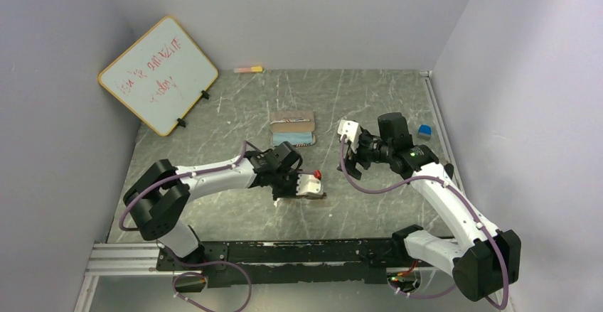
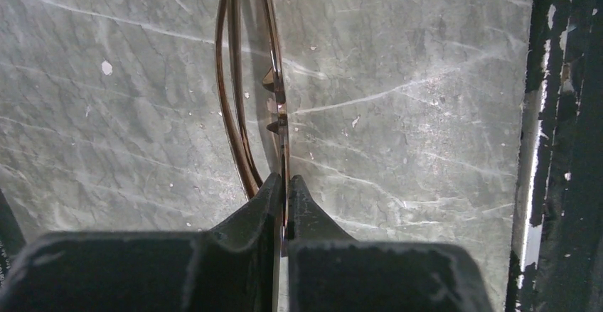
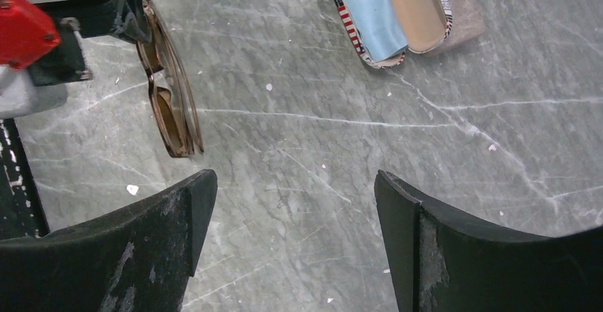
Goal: Organize the sunglasses
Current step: Pick up the sunglasses from the center of the board.
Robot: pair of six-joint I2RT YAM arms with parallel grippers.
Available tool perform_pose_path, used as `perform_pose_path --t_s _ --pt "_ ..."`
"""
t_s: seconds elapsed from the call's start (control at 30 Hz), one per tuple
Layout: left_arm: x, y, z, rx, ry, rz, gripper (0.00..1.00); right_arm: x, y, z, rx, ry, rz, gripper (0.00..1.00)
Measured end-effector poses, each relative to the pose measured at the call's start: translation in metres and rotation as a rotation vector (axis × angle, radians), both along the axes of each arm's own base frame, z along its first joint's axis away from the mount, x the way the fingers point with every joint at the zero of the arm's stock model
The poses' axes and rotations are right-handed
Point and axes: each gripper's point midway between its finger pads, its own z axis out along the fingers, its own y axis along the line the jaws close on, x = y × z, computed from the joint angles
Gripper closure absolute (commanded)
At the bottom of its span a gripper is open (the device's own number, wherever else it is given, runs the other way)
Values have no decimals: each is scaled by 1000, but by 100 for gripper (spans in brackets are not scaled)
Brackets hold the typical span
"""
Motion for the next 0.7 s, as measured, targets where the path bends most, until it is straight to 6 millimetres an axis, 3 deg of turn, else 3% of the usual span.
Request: perform_pose_path --t_s 0.13,0.4,0.53,0.7 --pt "9 1 2 5 67 38 95 -1 1 1 -14 -29 30 10" --pt "64 14 23 -75 267 181 95 -4 2 9 -58 -135 96 10" --pt "63 20 29 -92 368 191 95 -7 9 13 -95 -203 153 9" --pt "50 21 36 -95 483 163 95 -32 45 4 -146 -272 341 9"
